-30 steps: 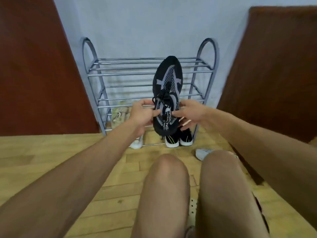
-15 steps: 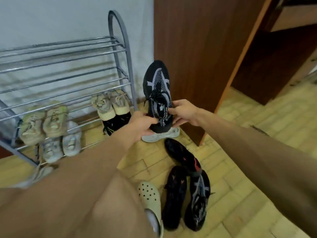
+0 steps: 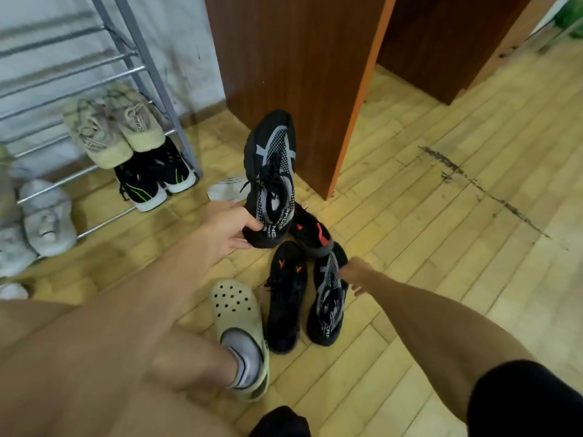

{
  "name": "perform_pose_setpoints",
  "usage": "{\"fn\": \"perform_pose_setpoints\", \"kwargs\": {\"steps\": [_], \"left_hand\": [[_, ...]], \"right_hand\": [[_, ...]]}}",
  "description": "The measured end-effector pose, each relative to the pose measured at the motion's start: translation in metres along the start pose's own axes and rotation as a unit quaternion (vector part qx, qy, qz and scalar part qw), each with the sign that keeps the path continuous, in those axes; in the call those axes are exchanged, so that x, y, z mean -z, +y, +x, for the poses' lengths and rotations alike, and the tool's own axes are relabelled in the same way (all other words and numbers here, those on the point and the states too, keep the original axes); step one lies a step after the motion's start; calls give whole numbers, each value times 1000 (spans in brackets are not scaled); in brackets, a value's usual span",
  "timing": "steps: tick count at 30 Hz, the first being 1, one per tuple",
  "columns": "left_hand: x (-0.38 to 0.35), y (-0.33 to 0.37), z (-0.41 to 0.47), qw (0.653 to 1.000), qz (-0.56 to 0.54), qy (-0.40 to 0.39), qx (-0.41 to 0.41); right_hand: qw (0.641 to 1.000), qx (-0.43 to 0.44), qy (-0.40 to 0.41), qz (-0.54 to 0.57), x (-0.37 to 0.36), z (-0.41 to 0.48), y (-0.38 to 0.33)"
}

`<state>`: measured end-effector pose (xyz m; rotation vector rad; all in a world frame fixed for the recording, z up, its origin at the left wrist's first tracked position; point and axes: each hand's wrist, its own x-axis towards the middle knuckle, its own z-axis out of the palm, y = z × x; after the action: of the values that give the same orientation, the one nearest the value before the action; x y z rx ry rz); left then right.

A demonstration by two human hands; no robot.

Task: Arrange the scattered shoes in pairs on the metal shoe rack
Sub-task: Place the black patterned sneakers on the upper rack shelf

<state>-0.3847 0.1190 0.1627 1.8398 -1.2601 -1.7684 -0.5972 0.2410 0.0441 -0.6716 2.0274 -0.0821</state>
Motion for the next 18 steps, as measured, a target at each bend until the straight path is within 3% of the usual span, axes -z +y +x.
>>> {"fn": "perform_pose_setpoints", "kwargs": {"steps": [2, 5, 9, 15, 18], "left_hand": [[-1, -1, -1, 1000, 4, -1, -3], [-5, -3, -4, 1000, 2, -7, -2], [-10, -5, -12, 999, 11, -31, 13], [1, -9, -8, 1000, -12, -10, 10], [8, -13, -11, 999, -16, -21, 22]], "right_hand": [[998, -37, -22, -45, -20, -6, 27], [997, -63, -43, -24, -61, -4, 49], [983, -128, -35, 127, -101, 25, 70], [961, -153, -116, 201, -88, -3, 47], [959, -130, -85, 238, -68, -21, 35]]}}
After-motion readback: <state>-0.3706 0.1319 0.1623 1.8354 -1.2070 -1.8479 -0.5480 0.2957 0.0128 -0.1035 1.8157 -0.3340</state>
